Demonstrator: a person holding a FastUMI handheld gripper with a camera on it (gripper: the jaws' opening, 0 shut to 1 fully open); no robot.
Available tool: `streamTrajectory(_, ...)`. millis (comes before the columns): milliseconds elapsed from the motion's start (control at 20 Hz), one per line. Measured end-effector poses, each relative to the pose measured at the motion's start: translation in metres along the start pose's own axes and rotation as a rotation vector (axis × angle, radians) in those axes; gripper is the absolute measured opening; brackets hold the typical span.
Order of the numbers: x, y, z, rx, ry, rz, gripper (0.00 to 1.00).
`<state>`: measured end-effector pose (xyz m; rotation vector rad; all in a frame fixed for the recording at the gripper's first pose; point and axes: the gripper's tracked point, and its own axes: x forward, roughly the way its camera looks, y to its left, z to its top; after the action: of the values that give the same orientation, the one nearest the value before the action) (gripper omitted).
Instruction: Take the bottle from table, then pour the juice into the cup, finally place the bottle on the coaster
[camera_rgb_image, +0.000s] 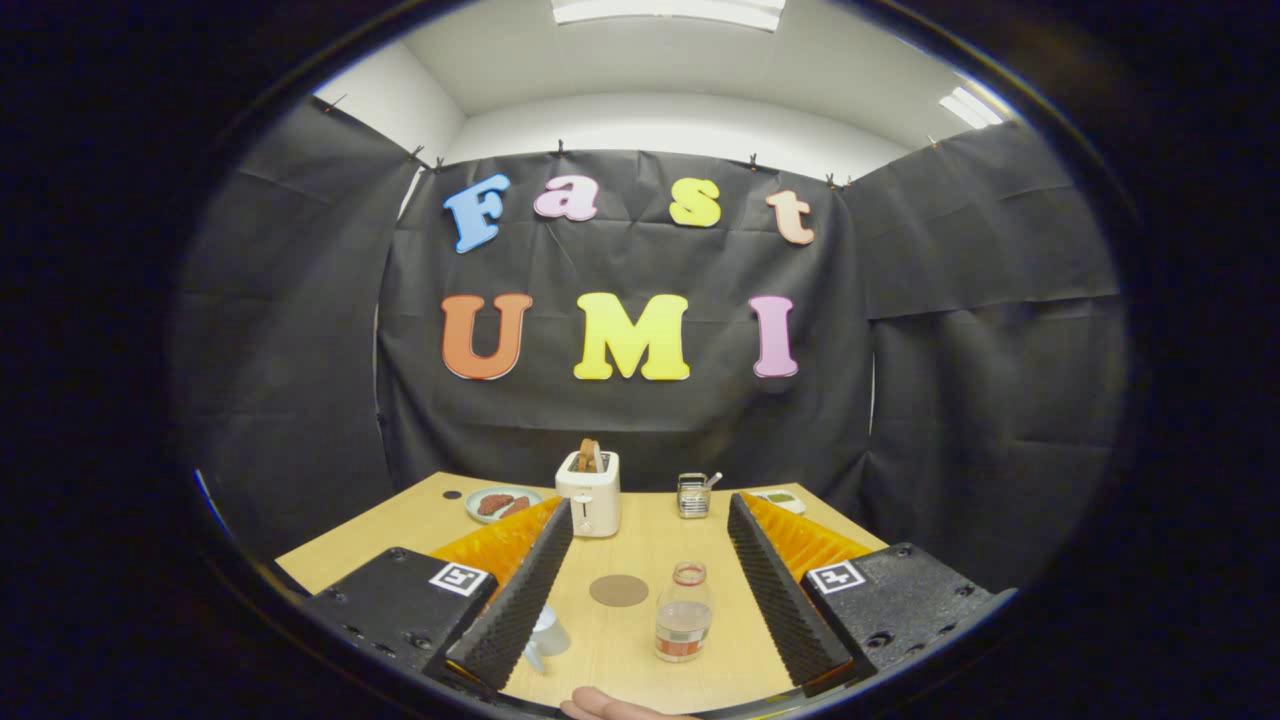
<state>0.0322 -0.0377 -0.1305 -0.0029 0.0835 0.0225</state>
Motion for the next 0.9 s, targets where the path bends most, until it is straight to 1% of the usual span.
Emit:
streamTrajectory(150,0.005,-0.006,-0.013,-0.004,-0.021,-0.001,1.00)
streamTrajectory(400,0.015,-0.016,-0.035,-0.047,-0.038,-0.015,1.00)
streamTrajectory(750,0.027,-0.020,-0.076,-0.049,-0.005,-0.010,1.00)
streamTrajectory(900,0.033,-0.022,-0.099,-0.047,0.036,-0.013,1.00)
